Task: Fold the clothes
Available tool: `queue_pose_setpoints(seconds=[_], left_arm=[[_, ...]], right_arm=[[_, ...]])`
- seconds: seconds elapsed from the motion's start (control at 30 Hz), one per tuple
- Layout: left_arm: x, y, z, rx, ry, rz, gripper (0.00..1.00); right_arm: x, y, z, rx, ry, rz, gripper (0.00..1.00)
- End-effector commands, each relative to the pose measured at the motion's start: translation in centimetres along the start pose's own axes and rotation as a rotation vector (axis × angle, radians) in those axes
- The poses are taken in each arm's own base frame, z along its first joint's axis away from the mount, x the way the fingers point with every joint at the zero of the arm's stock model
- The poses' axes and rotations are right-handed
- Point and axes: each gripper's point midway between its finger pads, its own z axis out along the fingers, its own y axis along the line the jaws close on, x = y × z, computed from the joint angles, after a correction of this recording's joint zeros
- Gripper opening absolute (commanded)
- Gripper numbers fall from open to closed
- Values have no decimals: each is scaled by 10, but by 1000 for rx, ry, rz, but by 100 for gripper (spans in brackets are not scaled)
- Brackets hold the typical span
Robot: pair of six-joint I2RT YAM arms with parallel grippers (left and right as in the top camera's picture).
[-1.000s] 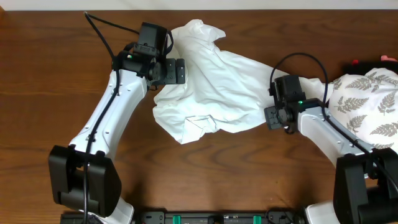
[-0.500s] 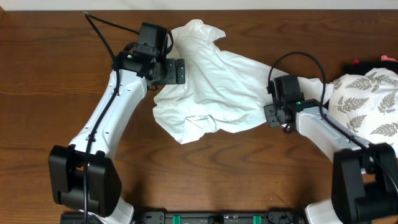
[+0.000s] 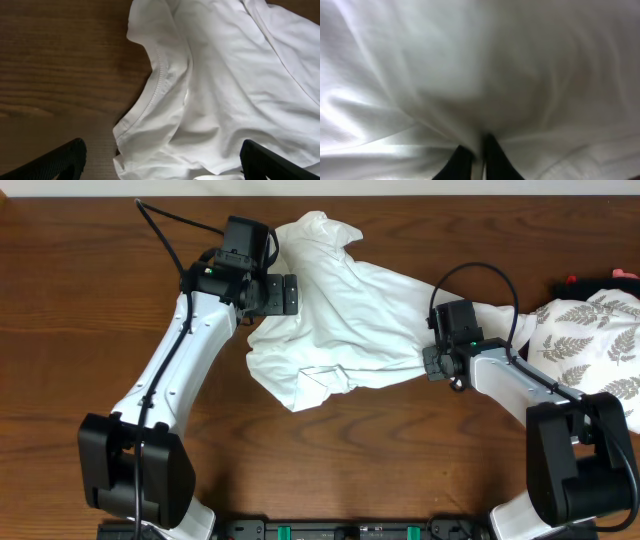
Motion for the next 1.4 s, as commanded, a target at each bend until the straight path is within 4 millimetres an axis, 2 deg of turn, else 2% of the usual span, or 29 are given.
queue_pose_setpoints(seconds=[0.0, 0.17, 0.43, 1.0, 1.2, 1.37], left_arm=[[-6, -2, -6, 9, -17, 11, 98], [-6, -2, -6, 9, -17, 11, 98], [-6, -2, -6, 9, -17, 11, 98], [-6, -1, -6, 8, -14, 11, 98], [-6, -1, -6, 8, -14, 11, 98], [-6, -1, -6, 8, -14, 11, 98]], right_arm=[[14, -2, 7, 33, 52, 12, 9], [13, -6, -2, 49, 44, 13, 13], [-3, -11, -23, 60, -29, 26, 18], [-1, -6, -22, 29, -21, 24, 20], [6, -3, -12, 20, 14, 19, 18], [1, -3, -12, 23, -10, 37, 7]])
